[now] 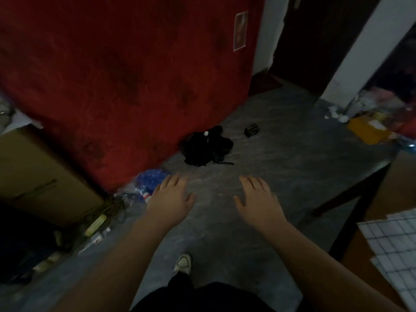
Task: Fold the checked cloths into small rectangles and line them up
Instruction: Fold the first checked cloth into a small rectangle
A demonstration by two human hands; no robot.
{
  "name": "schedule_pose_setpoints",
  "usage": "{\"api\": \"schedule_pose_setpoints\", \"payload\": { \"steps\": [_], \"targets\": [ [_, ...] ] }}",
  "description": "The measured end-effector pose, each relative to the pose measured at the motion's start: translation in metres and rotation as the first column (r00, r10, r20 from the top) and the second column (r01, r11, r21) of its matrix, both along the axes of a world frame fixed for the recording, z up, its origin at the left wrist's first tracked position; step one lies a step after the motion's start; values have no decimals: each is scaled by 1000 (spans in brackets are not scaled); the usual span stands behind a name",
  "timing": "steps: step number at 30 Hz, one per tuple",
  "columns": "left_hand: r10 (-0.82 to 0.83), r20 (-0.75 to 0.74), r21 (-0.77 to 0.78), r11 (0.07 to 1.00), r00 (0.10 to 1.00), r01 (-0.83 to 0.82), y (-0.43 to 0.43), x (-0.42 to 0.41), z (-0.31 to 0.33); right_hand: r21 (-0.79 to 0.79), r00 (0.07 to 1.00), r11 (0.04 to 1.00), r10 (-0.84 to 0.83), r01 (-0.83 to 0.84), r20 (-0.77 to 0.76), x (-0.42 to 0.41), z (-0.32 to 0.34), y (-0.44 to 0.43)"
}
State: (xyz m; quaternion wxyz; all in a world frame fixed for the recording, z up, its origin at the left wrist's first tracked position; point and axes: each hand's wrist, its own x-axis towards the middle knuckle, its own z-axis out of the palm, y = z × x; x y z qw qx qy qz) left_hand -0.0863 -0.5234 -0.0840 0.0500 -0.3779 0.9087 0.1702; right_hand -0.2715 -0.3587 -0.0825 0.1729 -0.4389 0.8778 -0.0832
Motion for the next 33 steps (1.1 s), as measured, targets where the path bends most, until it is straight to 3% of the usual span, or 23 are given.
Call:
{"api": "schedule_pose_setpoints", "payload": {
  "steps": [7, 13, 25, 33],
  "targets": [
    [-261, 32, 51, 964, 965, 259, -92, -102, -1, 7, 969, 969, -248, 248, 7, -47, 8, -46],
    [-516, -15, 57, 855, 857, 516, -84, -220, 7, -33, 862, 862, -506, 506, 5, -96, 0, -16],
    [-836, 121, -7, 538, 535, 843, 38, -478, 1, -63, 556, 553, -827, 831, 80, -259, -34, 118],
    [-958, 136, -4, 253, 251, 967, 171, -613, -2, -34, 290, 288, -951, 957, 111, -317, -38, 224]
  ]
}}
